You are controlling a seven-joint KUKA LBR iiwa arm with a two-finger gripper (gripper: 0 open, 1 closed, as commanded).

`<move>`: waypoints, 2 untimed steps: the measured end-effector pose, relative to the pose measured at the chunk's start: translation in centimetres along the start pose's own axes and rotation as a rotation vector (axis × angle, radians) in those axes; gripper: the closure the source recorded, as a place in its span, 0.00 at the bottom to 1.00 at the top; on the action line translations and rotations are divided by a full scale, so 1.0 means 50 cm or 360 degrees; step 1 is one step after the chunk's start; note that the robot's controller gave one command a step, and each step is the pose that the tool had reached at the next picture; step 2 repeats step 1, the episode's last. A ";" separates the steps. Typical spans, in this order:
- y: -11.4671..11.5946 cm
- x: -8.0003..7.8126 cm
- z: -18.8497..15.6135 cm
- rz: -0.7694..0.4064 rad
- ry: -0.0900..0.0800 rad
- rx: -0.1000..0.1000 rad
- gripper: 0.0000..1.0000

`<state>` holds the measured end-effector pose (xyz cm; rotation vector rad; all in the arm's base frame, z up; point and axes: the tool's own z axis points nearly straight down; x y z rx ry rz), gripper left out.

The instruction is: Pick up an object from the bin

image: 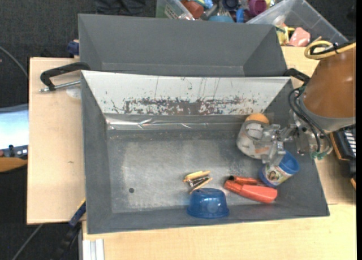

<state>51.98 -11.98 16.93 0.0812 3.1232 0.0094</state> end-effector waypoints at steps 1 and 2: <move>-0.015 -0.007 -0.073 -0.0029 0.0012 -0.0005 1.00; -0.015 -0.007 -0.073 -0.0029 0.0012 -0.0005 1.00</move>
Offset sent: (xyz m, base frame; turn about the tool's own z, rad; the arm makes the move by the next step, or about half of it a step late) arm 0.0018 0.0016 0.1378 -0.0013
